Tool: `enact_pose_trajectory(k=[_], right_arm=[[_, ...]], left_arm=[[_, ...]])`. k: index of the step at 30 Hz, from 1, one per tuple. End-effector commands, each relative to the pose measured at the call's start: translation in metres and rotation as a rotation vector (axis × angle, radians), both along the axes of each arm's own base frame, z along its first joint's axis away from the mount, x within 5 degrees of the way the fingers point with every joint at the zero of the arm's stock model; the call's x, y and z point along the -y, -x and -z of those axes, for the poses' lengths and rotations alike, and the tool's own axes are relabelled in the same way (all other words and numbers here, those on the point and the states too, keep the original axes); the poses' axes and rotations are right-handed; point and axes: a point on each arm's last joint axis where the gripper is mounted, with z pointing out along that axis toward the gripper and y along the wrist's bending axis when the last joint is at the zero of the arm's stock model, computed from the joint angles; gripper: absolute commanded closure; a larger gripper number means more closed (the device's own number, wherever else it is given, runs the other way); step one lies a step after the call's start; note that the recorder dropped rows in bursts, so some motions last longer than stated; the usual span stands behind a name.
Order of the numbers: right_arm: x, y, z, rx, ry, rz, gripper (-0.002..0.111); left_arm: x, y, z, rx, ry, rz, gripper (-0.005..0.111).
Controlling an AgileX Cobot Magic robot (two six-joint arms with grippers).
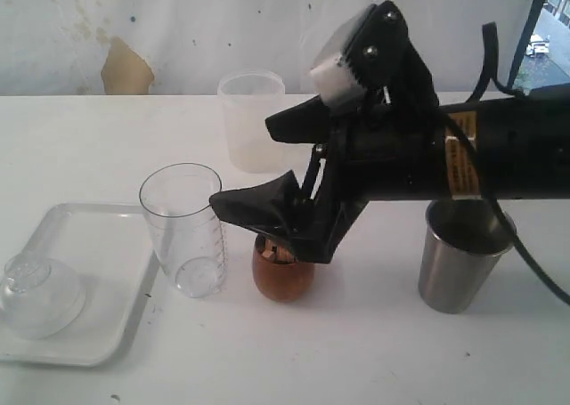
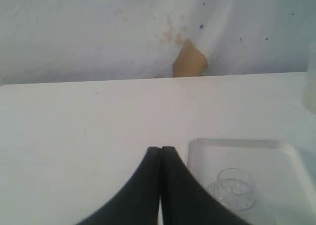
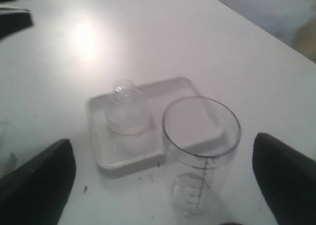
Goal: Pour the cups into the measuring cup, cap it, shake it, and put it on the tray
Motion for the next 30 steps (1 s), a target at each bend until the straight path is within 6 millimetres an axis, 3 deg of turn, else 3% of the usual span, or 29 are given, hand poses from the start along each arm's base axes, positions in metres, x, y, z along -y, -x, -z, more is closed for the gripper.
enact_pose_trajectory(k=[1, 6, 15, 18, 23, 30], right_arm=[[0.016, -0.027, 0.004, -0.006, -0.055, 0.099, 0.019], [0.026, -0.049, 0.021, -0.159, -0.034, 0.352, 0.019], [0.024, -0.043, 0.045, -0.406, -0.015, 0.447, 0.019], [0.025, -0.04, 0.055, -0.37, 0.023, 0.445, 0.019], [0.02, -0.035, 0.047, -0.106, 0.083, 0.264, 0.019], [0.017, -0.034, 0.043, -0.05, 0.059, 0.228, 0.019]], left_arm=[[0.0, 0.0, 0.0, 0.007, 0.006, 0.005, 0.107], [0.0, 0.0, 0.0, 0.007, 0.006, 0.005, 0.107], [0.0, 0.0, 0.0, 0.007, 0.006, 0.005, 0.107], [0.0, 0.0, 0.0, 0.007, 0.006, 0.005, 0.107], [0.0, 0.0, 0.0, 0.007, 0.006, 0.005, 0.107], [0.0, 0.0, 0.0, 0.007, 0.006, 0.005, 0.107]])
